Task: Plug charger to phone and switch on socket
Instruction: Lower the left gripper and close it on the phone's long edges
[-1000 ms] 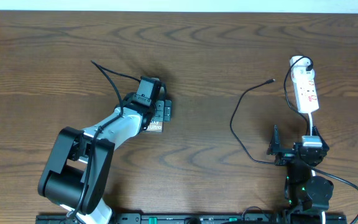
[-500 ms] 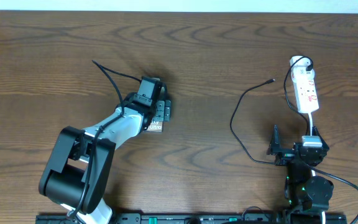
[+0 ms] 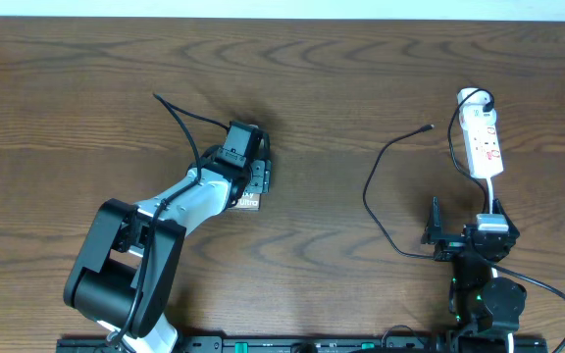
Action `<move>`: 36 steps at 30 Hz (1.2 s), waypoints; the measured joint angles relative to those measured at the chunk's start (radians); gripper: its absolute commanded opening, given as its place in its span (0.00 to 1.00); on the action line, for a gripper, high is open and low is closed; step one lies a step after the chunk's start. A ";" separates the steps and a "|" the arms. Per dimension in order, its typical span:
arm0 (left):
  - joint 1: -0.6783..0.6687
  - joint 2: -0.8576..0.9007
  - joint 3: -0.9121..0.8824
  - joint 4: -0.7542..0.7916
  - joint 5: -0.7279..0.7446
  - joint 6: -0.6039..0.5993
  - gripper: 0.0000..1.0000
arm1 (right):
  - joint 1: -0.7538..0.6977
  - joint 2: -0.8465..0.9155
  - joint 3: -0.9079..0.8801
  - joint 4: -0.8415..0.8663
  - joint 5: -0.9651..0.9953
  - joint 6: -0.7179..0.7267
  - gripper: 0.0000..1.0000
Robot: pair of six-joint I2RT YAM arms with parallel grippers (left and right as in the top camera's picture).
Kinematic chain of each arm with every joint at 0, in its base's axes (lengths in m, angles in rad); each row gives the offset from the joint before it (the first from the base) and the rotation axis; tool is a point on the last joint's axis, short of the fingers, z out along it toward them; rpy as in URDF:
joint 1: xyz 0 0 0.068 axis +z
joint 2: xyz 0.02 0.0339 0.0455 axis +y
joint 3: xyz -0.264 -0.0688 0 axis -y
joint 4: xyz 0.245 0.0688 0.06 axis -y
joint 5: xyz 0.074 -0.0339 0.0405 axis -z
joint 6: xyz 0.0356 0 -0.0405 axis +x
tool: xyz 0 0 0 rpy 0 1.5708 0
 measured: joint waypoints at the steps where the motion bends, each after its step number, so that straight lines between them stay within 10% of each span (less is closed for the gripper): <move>1: 0.000 0.000 0.000 -0.002 0.000 0.000 0.70 | 0.000 0.000 0.000 0.000 0.000 0.000 0.99; 36: -0.004 -0.001 0.028 -0.125 -0.035 -0.192 0.93 | 0.000 0.000 0.000 0.000 0.000 0.000 0.99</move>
